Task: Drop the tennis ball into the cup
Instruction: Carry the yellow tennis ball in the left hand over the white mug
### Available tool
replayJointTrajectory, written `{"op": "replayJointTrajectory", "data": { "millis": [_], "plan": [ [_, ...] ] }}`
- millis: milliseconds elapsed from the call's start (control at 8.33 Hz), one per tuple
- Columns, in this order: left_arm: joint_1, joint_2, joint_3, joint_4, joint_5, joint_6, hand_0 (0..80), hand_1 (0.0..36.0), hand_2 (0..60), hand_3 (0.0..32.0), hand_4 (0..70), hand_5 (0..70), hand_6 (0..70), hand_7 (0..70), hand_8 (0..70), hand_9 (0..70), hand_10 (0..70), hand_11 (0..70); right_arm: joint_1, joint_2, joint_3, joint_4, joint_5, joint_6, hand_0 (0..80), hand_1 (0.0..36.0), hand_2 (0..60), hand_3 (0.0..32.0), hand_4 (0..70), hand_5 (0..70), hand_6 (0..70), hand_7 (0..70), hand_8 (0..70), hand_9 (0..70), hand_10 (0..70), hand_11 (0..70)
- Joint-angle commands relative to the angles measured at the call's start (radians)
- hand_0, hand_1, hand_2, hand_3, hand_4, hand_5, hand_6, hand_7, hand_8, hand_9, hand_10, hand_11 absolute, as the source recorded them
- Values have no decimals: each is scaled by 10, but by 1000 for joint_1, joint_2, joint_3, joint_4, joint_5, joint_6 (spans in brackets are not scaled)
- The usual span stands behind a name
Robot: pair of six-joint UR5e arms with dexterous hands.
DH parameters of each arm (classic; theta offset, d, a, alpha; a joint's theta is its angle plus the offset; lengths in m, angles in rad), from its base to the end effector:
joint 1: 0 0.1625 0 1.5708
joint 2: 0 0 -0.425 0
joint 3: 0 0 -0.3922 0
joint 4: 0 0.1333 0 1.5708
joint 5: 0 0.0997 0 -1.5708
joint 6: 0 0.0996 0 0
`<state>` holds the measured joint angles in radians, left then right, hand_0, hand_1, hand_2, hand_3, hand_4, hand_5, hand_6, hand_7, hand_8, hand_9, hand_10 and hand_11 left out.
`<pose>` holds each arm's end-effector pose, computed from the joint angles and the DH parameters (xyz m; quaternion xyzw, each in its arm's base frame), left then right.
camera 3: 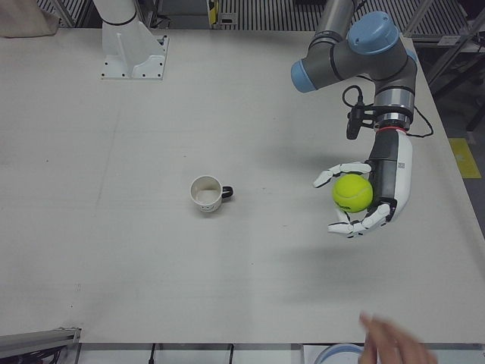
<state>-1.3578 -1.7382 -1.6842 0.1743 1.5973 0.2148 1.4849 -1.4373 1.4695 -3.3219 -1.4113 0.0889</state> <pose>-0.0099 -0.5723 0.5614 -0.0082 0.7437 -0.6511 0.1515 0.1030 -0.5419 0.6842 -0.0033 0.6536 -0.7550 0.0531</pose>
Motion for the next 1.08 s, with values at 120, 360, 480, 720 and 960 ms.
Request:
{"op": "replayJointTrajectory", "data": {
  "millis": [120, 360, 480, 720, 960],
  "plan": [
    [216, -26, -100, 40, 18, 3, 571, 208, 240, 0, 439, 184, 700, 700, 458, 628, 255, 382, 0, 0, -1, 1, 0, 0, 0, 0, 0, 0, 0, 0, 0, 0, 0, 0, 0, 0],
    [342, -61, -97, 42, 16, 9, 522, 185, 284, 0, 429, 150, 563, 700, 429, 630, 251, 373, 0, 0, -1, 1, 0, 0, 0, 0, 0, 0, 0, 0, 0, 0, 0, 0, 0, 0],
    [411, -60, -94, 42, 16, 14, 511, 169, 289, 0, 424, 163, 700, 700, 462, 639, 257, 380, 0, 0, -1, 1, 0, 0, 0, 0, 0, 0, 0, 0, 0, 0, 0, 0, 0, 0],
    [453, -61, -91, 42, 12, 29, 501, 158, 304, 0, 406, 167, 683, 700, 453, 635, 252, 373, 0, 0, -3, 1, 0, 0, 0, 0, 0, 0, 0, 0, 0, 0, 0, 0, 0, 0],
    [453, -64, -89, 42, 12, 44, 490, 163, 307, 0, 396, 133, 570, 700, 422, 621, 239, 353, 0, 0, -2, 1, 0, 0, 0, 0, 0, 0, 0, 0, 0, 0, 0, 0, 0, 0]
  ]
}}
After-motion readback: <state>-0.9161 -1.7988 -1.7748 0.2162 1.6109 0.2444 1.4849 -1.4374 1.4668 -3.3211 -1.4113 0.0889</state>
